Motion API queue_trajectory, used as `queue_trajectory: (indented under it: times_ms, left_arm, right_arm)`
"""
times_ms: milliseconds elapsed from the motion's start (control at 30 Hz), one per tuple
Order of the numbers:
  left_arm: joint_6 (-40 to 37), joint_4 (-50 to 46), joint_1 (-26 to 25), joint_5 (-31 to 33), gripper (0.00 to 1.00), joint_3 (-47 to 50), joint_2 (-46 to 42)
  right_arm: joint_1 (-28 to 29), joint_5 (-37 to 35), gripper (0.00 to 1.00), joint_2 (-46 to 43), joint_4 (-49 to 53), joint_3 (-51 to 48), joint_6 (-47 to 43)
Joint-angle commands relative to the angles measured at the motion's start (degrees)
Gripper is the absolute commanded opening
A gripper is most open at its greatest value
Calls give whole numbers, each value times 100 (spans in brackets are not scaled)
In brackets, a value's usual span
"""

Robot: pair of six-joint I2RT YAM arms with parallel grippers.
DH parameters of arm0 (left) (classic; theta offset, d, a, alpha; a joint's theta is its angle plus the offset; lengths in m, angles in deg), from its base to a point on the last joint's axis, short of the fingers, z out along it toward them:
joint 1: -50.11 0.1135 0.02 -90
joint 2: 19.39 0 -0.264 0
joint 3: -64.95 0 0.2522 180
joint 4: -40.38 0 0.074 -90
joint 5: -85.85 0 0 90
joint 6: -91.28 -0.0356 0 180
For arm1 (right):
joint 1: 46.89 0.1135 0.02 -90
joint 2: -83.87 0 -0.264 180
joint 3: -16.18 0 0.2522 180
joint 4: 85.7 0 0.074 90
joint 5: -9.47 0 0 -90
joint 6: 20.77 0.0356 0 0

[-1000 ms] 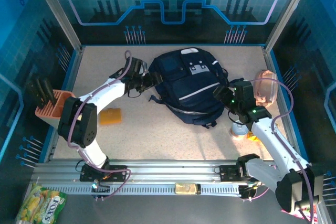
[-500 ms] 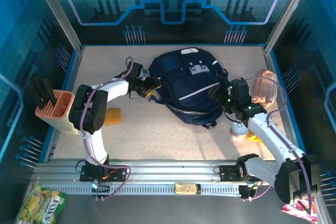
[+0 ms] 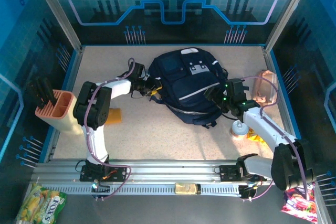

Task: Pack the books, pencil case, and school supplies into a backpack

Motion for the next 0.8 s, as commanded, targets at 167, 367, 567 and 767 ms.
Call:
queue_trajectory:
  times_ms: [167,367,567,767]
  left_arm:
    - [37,205,42,-40,4,-17,-228]
    - [-25,157,86,176,0,347,-874]
    - [55,249,112,492,0,1072,-1760]
    - [440,516,112,506,0,1901,-2468]
  right_arm:
    - [70,440,65,748,-345,325,-291]
    - [78,729,60,1469,-439,802,-519]
    - [137,881,60,2228,-293,1553,-962]
    - [217,1077,60,3100,-211,2477,-1543]
